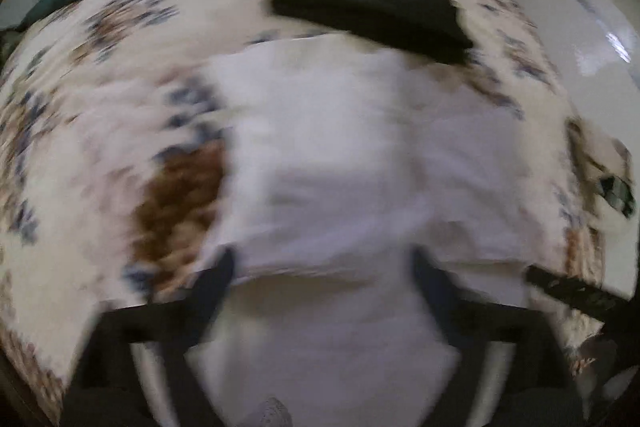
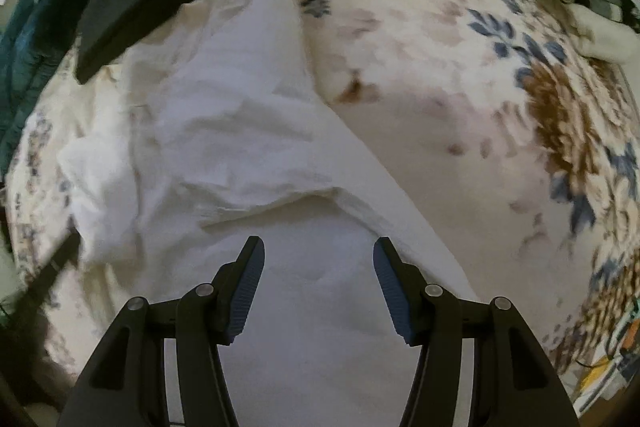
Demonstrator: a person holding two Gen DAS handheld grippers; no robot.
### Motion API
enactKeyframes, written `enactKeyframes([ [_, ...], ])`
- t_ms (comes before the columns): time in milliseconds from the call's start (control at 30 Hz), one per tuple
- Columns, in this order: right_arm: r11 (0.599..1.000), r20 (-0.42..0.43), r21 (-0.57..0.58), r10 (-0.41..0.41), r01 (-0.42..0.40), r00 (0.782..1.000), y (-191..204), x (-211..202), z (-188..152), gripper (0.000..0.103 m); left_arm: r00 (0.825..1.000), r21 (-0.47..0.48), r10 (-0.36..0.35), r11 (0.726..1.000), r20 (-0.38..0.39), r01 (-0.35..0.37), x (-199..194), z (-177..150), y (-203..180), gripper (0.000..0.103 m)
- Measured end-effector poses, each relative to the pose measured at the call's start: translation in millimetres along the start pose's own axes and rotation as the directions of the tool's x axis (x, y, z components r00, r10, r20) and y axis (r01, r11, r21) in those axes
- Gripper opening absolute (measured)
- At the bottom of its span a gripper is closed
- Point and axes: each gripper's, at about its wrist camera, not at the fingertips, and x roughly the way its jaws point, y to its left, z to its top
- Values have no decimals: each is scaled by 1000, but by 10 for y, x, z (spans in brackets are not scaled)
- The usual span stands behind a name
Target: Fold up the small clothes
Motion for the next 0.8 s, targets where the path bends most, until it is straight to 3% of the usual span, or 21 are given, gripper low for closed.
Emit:
enactKeyframes([
  [67,997,-12,-26,68,-68,998,84,-76,9,60,999,-56,41,998,2,-41,-23,5,320,97],
  [100,987,-30,-37,153,-154,988,222,-70,69,61,997,-74,71,995,-9,-72,9,20,446,97],
  [133,987,-30,-37,153,-154,988,222,-70,69,61,994,-92,103,990,-22,-104,43,40,593,97],
  [233,954,-72,-36,296,-299,952,500,39,203,61,987,-140,161,977,-19,-162,144,102,793,97],
  [267,939,-93,-49,335,-341,938,753,212,365,61,984,-155,176,972,-9,-175,151,158,864,97],
  [467,925,-159,-50,366,-377,917,1243,738,665,61,970,-161,240,960,46,-230,201,489,951,97],
  [533,922,-165,-49,372,-384,914,1369,852,693,43,968,-162,248,958,47,-238,245,597,950,97],
  [567,941,-115,-76,321,-331,940,1465,851,694,12,968,-165,246,958,46,-236,275,661,951,97],
  [600,941,-115,-76,321,-331,940,1465,851,694,2,969,-166,244,958,46,-233,311,730,951,97],
  [800,962,40,-64,270,-267,962,1245,444,623,2,973,-109,226,969,42,-221,525,1072,828,97],
])
